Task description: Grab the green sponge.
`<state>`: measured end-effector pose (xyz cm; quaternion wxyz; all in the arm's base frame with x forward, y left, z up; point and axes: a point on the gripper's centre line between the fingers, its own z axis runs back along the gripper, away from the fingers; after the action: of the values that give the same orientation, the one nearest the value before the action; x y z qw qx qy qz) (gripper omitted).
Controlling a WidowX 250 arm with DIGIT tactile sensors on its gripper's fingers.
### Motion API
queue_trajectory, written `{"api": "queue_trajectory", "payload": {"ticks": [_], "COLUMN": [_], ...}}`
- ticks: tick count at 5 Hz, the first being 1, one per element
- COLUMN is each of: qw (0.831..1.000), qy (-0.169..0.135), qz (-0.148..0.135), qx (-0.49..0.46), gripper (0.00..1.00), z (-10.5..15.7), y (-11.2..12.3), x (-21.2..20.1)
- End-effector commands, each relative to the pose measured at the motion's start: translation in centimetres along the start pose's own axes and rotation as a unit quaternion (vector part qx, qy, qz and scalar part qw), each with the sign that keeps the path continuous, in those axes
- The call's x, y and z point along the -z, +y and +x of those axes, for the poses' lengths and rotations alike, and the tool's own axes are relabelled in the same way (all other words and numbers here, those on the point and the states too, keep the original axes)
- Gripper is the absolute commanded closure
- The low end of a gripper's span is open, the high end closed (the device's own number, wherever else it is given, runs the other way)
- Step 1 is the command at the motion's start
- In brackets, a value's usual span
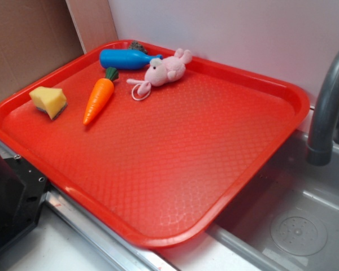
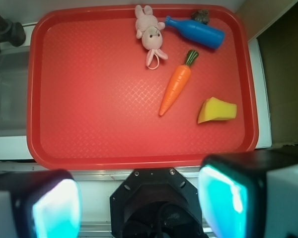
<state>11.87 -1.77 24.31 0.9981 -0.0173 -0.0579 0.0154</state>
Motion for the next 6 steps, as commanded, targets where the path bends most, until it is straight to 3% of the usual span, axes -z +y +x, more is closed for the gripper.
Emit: {"api": "queue_trajectory", "payload": {"ticks": [1,2,3,4,5,6], "qw": [1.000,0.992,0.973,0.946,0.916,0.886], "qy": [0.000,0.038,0.045,0.029,0.067,0.064], "qz": [0.000,-0.034,-0.014,-0.013,0.007,0.028], "qx": [0.000,0.119,0.226,0.322,0.395,0.458], "gripper": [0.00,0.00,0.00,0.00,0.00,0.00], "z": [0.0,1.2,2.9,3.8,4.8,5.1], "y": [0.0,4.9,7.4,8.7,10.4,11.4], "x": [0.0,4.8,6.3,8.1,10.5,11.8]}}
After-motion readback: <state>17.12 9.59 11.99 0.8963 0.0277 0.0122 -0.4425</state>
